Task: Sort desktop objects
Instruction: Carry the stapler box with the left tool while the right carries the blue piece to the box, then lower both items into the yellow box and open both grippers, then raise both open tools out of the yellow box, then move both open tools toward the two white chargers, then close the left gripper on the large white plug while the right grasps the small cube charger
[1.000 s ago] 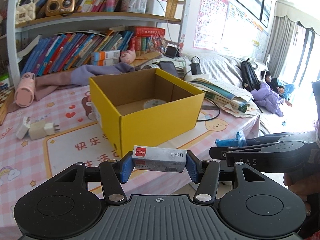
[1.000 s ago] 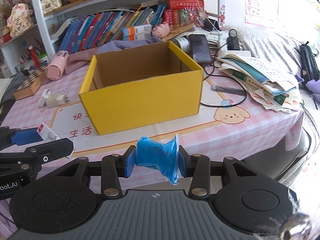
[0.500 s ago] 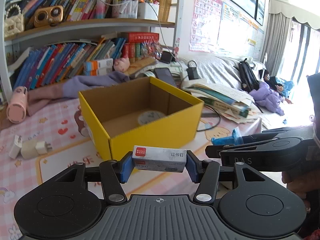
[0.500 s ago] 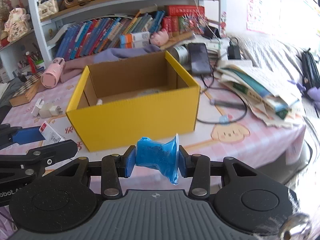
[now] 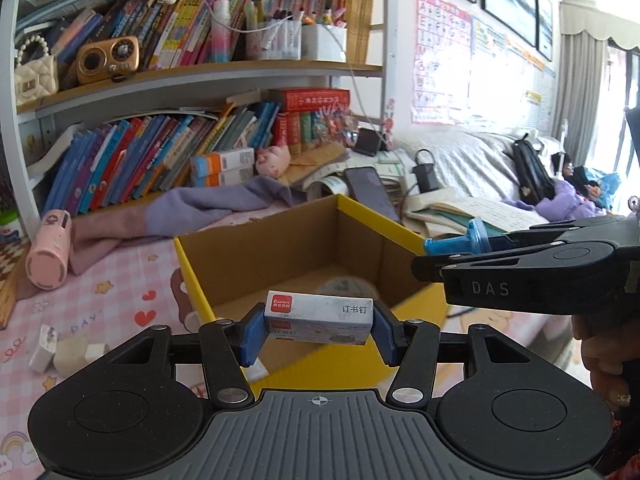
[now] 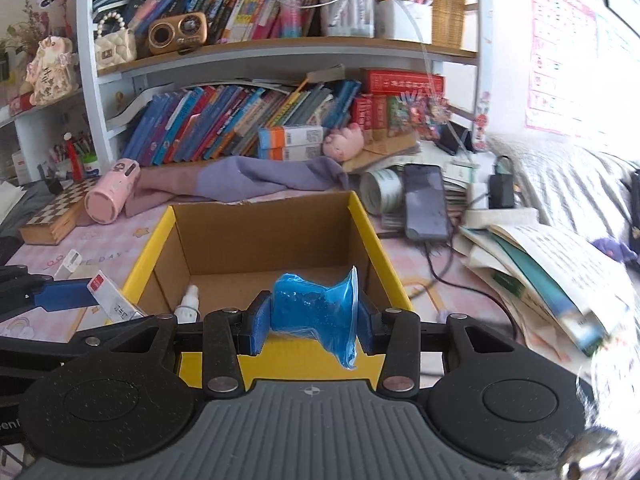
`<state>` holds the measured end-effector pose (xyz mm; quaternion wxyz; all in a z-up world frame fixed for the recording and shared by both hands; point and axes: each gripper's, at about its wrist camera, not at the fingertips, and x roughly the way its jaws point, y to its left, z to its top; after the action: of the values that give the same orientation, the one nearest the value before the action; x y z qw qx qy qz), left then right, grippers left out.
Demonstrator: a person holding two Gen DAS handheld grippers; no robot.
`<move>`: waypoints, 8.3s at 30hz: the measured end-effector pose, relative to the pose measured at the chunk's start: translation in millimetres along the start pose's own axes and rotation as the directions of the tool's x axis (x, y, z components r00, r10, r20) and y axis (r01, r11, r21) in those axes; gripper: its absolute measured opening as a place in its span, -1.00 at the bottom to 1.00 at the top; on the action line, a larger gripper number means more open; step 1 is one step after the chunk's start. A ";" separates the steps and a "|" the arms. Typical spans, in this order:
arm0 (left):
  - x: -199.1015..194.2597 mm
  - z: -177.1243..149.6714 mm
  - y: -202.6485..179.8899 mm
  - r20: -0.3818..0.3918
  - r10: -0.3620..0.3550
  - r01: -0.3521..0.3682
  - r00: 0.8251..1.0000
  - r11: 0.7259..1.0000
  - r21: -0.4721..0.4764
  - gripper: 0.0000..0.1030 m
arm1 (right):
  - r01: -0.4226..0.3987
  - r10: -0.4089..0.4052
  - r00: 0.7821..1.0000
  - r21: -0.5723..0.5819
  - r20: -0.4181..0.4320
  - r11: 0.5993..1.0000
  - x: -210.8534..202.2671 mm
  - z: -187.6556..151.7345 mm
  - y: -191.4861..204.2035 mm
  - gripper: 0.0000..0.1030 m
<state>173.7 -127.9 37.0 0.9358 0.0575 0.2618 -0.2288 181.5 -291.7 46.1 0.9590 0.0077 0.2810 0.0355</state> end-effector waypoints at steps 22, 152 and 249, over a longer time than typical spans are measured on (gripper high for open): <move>91.0 11.2 8.4 -0.217 0.131 -0.148 0.967 0.987 -0.061 0.06 | -0.245 0.216 0.944 -0.094 -0.248 0.965 133.0 30.1 -13.1 -0.22; -125.5 -112.1 169.5 -0.245 0.403 -0.454 0.882 0.866 -0.208 0.73 | -0.333 0.288 0.927 -0.172 -0.239 0.927 25.9 -44.3 238.6 0.34; 15.2 -89.8 317.8 -0.345 0.289 -0.442 0.893 0.710 -0.548 0.29 | -0.310 0.255 0.890 -0.089 -0.379 0.947 239.7 18.4 269.9 -0.18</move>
<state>289.3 168.8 -51.7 0.8916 -0.1719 0.4132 0.0684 375.5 -5.0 -58.2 0.8731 -0.0289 0.4453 0.1964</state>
